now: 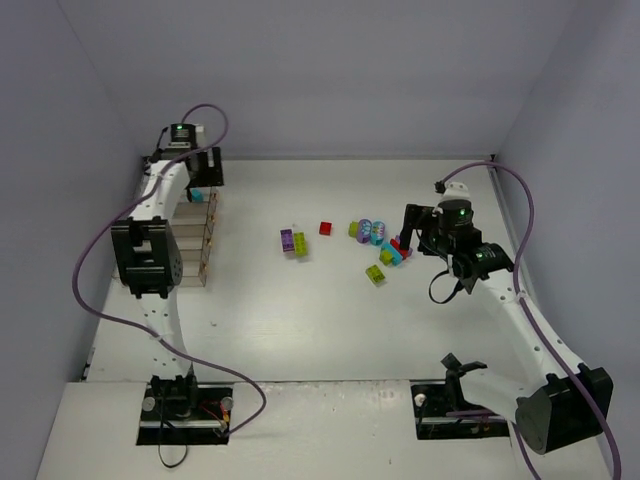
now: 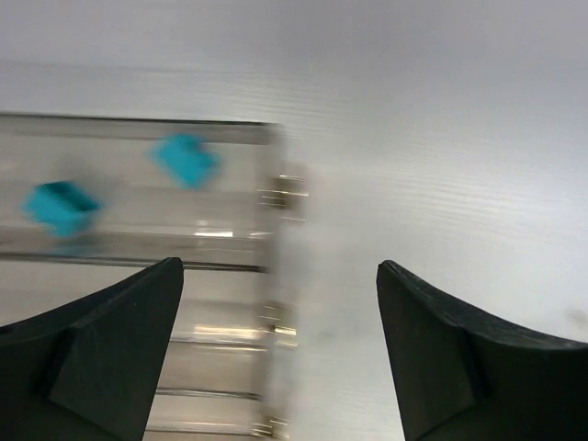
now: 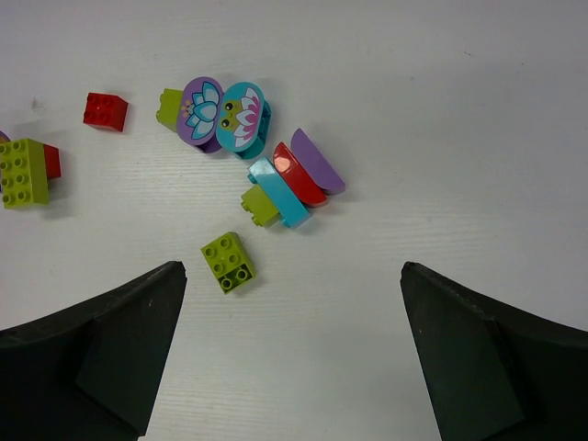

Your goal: Sort the legos into containers by color

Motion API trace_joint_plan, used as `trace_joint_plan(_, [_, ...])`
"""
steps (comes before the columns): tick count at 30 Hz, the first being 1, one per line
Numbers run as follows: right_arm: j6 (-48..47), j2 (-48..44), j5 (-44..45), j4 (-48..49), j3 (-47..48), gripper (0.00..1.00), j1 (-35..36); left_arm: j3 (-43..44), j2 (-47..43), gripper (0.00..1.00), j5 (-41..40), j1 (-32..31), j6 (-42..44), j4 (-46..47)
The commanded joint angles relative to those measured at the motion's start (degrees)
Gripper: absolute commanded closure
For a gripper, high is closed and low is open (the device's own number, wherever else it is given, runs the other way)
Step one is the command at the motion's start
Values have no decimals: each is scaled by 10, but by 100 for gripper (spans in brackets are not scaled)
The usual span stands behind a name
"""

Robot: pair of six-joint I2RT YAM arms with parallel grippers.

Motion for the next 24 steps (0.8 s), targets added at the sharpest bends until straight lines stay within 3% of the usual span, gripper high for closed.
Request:
trace_joint_plan(1, [-7,3,-1,30,30,0,5,0,-75,20,31,-108,-29,15])
trace_joint_plan(5, [-8,-2,3,30,24,0,5,-3,-60,20,5,-221,-87,27])
trace_joint_plan(11, [3,-15,2,29,11,0,5,14,-6,20,-32,-320,-134,43])
trace_joint_plan(22, [13,-45,-1,29,-10,0,5,104,119,38,-76,-360,-161,16])
trace_joint_plan(24, [13,-50,0,28,-12,0,5,100,122,48,-77,-361,-160,20])
